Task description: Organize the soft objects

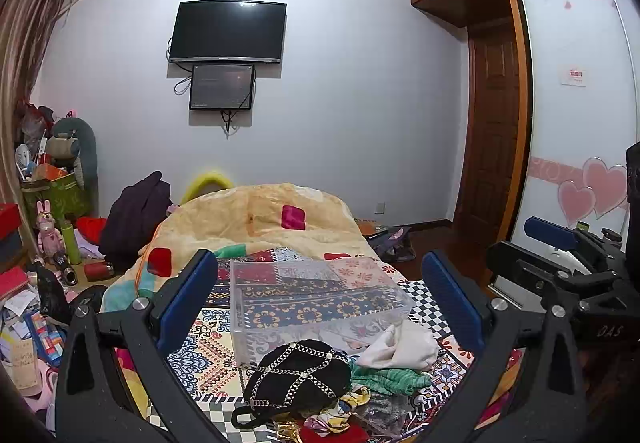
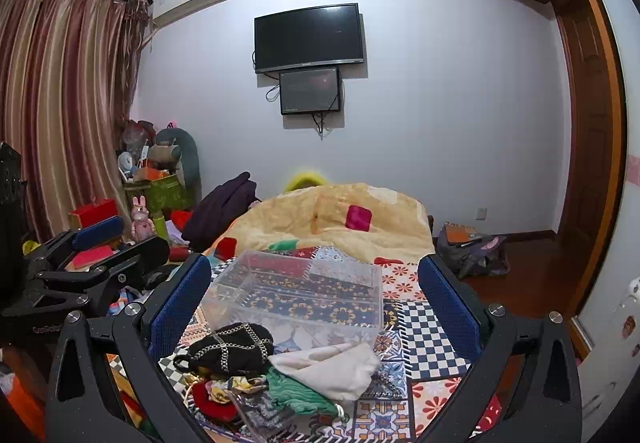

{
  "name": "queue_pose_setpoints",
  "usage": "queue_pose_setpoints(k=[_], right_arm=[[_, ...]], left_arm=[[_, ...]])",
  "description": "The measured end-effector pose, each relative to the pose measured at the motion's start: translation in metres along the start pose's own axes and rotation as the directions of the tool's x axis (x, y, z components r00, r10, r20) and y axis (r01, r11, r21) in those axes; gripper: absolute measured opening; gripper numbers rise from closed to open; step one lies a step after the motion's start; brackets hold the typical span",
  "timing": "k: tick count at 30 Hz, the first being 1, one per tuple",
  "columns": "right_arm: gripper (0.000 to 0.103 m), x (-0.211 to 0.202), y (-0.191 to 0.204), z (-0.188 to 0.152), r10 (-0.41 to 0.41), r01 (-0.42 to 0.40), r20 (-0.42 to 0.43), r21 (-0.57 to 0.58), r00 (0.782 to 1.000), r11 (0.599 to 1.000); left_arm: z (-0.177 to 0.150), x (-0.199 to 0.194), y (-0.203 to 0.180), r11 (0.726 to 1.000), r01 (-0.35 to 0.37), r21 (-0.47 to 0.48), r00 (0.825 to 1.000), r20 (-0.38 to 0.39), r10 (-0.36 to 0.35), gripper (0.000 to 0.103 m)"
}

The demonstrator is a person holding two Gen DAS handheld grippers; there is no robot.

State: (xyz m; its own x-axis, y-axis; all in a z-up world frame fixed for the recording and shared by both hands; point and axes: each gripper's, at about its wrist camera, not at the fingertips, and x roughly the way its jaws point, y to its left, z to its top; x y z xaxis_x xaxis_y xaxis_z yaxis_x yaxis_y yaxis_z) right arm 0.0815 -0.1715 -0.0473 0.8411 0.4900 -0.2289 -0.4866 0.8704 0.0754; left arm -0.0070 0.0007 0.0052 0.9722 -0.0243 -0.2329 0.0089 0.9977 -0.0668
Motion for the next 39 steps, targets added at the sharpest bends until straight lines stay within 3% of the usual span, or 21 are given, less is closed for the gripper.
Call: queue_pose_setpoints(k=[39], right_arm=[[0.103,-0.0051,0.0051,0.0063,0.021,-0.021,0.001,0.014,1.000,1.000]], left_arm=[[-0.0018,-0.0042,-0.0017,1.000,0.004,0.010,1.000,0.018,-0.005,0.103]])
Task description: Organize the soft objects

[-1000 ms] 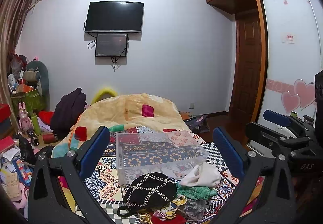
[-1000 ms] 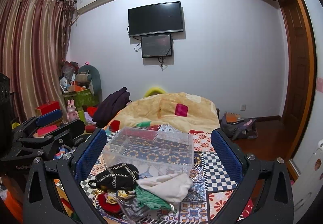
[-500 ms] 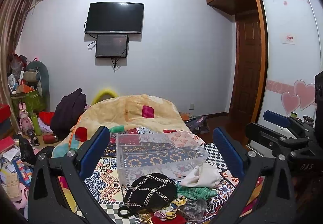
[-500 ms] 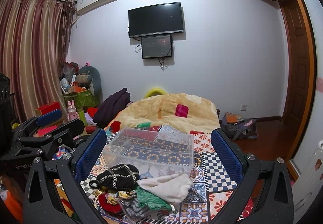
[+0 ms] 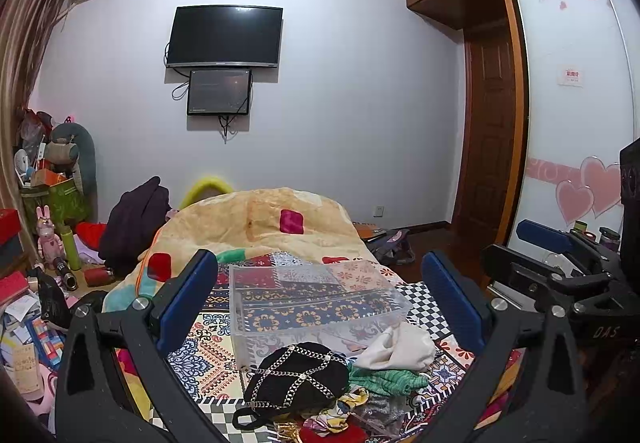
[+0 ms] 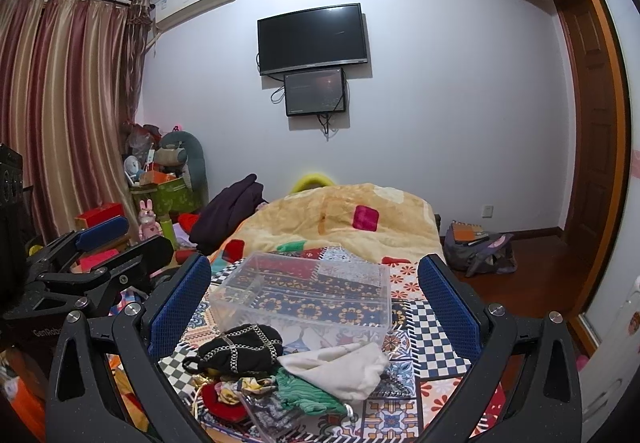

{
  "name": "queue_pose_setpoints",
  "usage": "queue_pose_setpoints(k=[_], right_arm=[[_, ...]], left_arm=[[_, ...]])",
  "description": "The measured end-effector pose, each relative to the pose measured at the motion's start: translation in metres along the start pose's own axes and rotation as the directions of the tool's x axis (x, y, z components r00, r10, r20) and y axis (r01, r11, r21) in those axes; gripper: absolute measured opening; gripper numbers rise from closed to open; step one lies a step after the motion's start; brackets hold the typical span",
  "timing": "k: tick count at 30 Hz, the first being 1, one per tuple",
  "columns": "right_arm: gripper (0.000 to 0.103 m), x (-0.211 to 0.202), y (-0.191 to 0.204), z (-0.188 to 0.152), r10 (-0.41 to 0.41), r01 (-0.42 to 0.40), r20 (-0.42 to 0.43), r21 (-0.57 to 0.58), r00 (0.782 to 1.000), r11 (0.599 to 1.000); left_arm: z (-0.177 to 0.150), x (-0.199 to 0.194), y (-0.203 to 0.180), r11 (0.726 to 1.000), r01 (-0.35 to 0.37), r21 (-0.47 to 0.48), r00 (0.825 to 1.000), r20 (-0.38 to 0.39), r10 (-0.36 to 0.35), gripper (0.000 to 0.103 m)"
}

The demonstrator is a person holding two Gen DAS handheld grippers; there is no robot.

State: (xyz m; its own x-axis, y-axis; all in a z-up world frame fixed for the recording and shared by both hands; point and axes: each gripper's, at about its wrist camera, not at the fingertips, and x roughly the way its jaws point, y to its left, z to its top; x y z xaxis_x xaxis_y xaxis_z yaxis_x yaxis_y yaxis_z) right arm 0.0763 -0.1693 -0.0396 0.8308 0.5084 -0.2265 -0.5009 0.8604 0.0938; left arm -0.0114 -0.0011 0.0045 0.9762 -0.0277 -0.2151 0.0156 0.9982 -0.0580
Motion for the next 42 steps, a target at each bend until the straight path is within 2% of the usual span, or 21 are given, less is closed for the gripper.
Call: queue_pose_setpoints(k=[21,26,29,33,37,42], right_arm=[[0.103,0.001,0.000,-0.002,0.002,-0.002,0.000,0.006,1.000,1.000],[0.103,0.005,-0.004,-0.005,0.003,-0.003,-0.017,0.011,1.000,1.000],[0.103,0.013,-0.010,-0.011,0.001,0.001,-0.061,0.020,0.998,1.000],[0.103,0.030,-0.023,-0.028,0.018,-0.009,-0.163,0.059,0.986,0.998],[0.103,0.051,-0.036,-0.049,0.037,-0.010,-0.274,0.102,0.961,0.995],[0.103,0.071,-0.046,-0.070,0.077,-0.022,-0.368,0.151,0.927,0.988]], left_arm=[[0.000,-0.002,-0.003,1.000,0.012,0.001,1.000,-0.003,-0.012,0.103],[-0.003,0.001,-0.002,1.000,0.025,0.002,0.999,-0.032,-0.025,0.103],[-0.009,0.010,0.002,0.999,0.033,-0.001,0.996,-0.082,-0.033,0.103],[-0.024,0.031,0.011,0.998,0.047,-0.039,0.982,-0.182,-0.054,0.103],[-0.051,0.055,0.020,0.995,0.050,-0.081,0.951,-0.302,-0.073,0.103],[-0.080,0.081,0.022,0.995,0.036,-0.094,0.918,-0.390,-0.070,0.103]])
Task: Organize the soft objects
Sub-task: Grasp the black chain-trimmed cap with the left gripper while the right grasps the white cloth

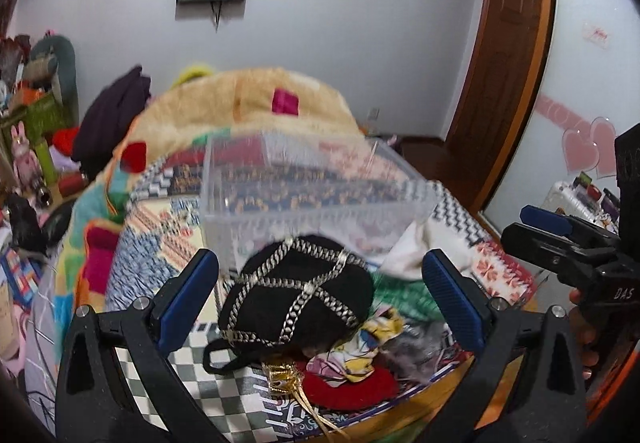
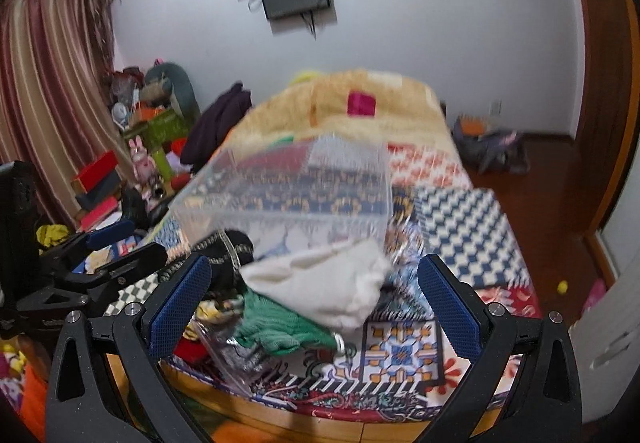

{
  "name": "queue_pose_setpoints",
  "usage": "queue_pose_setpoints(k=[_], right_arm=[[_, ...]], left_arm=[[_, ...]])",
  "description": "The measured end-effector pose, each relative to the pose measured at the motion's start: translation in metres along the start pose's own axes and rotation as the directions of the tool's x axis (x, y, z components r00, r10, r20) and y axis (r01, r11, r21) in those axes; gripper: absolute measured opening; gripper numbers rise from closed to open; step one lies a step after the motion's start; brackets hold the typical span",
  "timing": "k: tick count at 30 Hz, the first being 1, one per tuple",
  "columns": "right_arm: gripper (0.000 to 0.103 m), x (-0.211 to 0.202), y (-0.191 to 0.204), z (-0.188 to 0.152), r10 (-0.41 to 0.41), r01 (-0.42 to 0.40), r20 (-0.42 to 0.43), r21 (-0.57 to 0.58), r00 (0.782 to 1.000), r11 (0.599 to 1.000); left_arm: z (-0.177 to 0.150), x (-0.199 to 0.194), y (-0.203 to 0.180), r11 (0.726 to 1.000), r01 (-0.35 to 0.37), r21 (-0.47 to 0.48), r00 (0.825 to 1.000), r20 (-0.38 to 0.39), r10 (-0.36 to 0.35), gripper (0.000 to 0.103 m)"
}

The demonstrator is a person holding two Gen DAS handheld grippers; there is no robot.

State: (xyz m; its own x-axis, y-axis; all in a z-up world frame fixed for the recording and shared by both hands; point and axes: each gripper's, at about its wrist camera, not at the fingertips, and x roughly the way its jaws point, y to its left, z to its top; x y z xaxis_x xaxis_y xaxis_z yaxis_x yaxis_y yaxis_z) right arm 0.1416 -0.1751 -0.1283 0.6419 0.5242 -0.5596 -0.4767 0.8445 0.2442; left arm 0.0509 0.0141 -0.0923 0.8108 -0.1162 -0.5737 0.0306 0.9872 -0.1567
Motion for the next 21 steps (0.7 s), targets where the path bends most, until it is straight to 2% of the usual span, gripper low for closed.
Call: queue_pose_setpoints(k=[6,8,10,15,18,20,21], right_arm=[[0.101,0.027,-0.005,-0.011,0.001,0.000,-0.096,0.010,0.995,1.000],[0.093,0.036,-0.008,-0.013,0.009,-0.007,-0.129,0.019,0.992,1.000],[0.086,0.043,-0.010,-0.017,0.017,-0.013,-0.160,0.030,0.987,0.999],[0.069,0.051,-0.012,-0.017,0.043,-0.033,-0.176,0.057,0.983,0.998],[0.054,0.050,-0.011,-0.017,0.048,-0.039,-0.171,0.058,0.984,0.998],[0.042,0.048,-0.011,-0.017,0.059,-0.050,-0.166,0.057,0.984,0.997],[0.039,0.048,-0.011,-0.016,0.062,-0.054,-0.163,0.055,0.985,0.997]], left_arm=[[-0.013,0.028,0.000,0.999,0.012,0.029,0.998,-0.062,-0.010,0.102],[-0.019,0.036,0.001,0.999,0.017,0.042,0.996,-0.087,-0.013,0.089],[-0.022,0.045,0.005,0.999,0.023,0.037,0.993,-0.113,-0.019,0.082],[-0.022,0.050,0.014,0.999,0.050,0.012,0.993,-0.107,-0.049,0.073],[-0.021,0.050,0.016,0.998,0.070,0.008,0.992,-0.107,-0.068,0.065],[-0.022,0.049,0.016,0.997,0.071,0.015,0.992,-0.109,-0.069,0.056],[-0.023,0.048,0.016,0.997,0.071,0.020,0.992,-0.110,-0.069,0.053]])
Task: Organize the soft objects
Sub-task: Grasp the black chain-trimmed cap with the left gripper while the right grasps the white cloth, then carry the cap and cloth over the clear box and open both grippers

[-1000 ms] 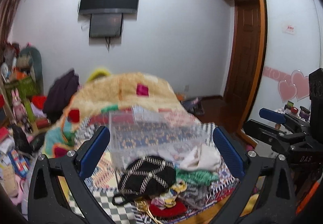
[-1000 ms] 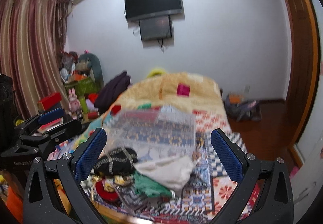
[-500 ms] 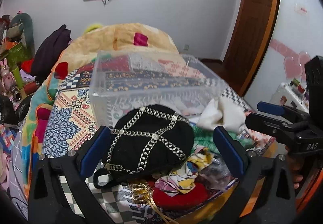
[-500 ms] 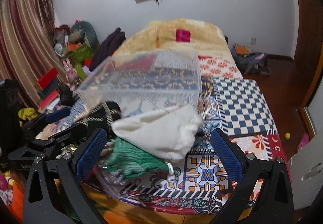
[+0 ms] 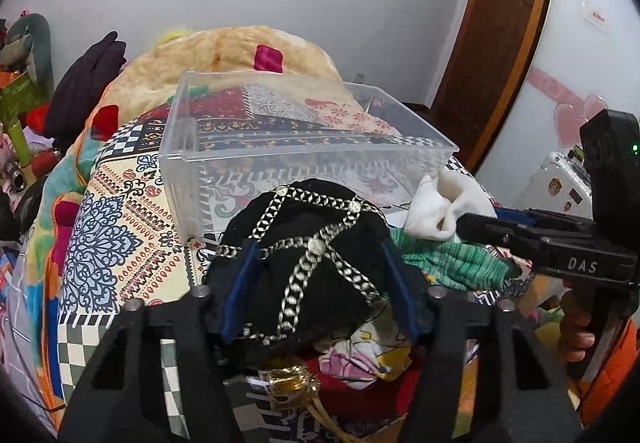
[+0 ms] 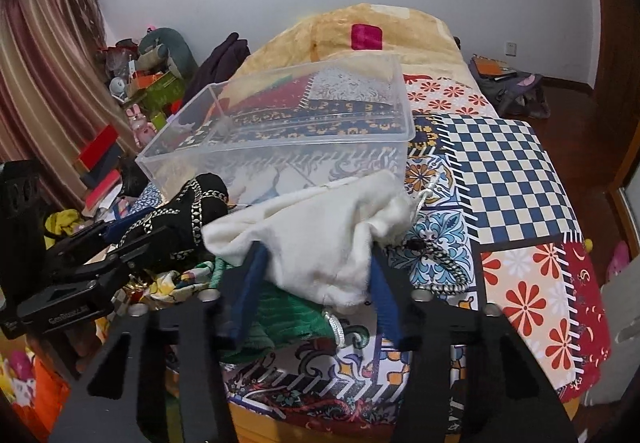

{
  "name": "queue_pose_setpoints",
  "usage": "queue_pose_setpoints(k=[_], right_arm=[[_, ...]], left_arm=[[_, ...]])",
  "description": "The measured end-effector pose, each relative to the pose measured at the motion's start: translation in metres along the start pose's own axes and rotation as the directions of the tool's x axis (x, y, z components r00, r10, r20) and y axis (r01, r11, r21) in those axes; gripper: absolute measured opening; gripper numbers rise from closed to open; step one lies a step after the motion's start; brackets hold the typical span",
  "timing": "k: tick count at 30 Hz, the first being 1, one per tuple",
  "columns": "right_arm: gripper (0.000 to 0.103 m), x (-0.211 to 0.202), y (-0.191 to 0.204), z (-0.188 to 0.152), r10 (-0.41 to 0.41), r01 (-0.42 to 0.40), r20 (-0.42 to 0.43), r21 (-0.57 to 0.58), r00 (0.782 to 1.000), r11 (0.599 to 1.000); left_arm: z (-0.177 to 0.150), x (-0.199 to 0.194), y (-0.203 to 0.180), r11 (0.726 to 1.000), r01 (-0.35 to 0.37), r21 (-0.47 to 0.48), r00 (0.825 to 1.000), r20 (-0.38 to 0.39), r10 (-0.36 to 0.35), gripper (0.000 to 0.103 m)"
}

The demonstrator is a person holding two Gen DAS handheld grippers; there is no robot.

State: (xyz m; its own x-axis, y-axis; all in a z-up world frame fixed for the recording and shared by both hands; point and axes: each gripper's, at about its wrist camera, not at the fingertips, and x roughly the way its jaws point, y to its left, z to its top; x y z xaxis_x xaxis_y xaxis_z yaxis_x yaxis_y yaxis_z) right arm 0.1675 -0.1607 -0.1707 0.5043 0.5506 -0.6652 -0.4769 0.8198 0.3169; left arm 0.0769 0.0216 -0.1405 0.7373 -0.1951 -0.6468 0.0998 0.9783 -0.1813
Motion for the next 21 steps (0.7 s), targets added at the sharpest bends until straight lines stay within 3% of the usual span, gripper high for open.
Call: queue_pose_setpoints(k=[2,4,8,21], right_arm=[[0.028,0.000,0.003,0.001,0.001,-0.001,0.005,-0.009,1.000,1.000],[0.022,-0.002,0.004,0.001,0.003,-0.003,0.010,-0.016,1.000,1.000],[0.019,-0.010,0.007,0.003,0.000,0.001,0.040,-0.032,0.999,0.999],[0.018,-0.040,0.024,0.015,0.037,-0.023,0.151,-0.089,0.988,0.996]], left_arm=[[-0.001,0.000,0.000,1.000,-0.004,0.007,1.000,-0.007,0.005,0.038],[-0.001,-0.001,0.001,1.000,-0.009,0.005,1.000,-0.009,0.009,0.031],[0.000,-0.010,0.006,1.000,-0.005,-0.021,1.000,0.000,0.005,0.020],[0.024,-0.069,0.011,0.997,0.041,-0.059,0.989,0.145,-0.032,0.020]])
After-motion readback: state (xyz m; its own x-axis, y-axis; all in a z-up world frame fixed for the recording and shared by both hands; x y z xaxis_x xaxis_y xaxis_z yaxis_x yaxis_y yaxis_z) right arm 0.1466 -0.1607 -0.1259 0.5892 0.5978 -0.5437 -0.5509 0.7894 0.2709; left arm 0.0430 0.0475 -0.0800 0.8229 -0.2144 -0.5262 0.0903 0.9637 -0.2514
